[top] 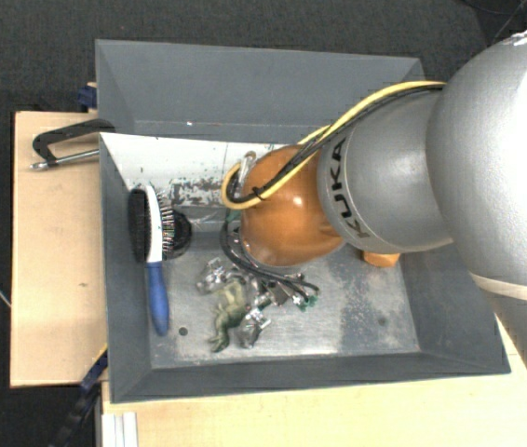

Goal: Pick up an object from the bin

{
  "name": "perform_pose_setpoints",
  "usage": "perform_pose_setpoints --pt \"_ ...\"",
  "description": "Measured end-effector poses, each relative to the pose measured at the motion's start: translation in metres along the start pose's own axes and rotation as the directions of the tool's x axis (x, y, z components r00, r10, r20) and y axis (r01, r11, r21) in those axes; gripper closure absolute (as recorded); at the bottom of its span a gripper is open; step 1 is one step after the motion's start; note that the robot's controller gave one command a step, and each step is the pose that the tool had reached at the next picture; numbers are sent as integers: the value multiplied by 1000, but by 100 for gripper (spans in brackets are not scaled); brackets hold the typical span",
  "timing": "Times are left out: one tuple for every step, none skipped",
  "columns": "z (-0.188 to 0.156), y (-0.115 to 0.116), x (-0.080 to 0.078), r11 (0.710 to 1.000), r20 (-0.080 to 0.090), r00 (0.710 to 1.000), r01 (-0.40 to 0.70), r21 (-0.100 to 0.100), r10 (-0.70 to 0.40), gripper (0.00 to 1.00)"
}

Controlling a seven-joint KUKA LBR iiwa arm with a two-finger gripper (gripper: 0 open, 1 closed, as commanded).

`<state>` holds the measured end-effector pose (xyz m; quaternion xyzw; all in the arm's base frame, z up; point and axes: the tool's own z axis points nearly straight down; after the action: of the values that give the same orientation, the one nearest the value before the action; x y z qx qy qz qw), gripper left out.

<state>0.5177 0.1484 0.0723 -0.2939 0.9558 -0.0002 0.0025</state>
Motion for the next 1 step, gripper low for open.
perform_pose_setpoints --pt "-2 0 -2 1000 1 1000 -2 -1 2 0"
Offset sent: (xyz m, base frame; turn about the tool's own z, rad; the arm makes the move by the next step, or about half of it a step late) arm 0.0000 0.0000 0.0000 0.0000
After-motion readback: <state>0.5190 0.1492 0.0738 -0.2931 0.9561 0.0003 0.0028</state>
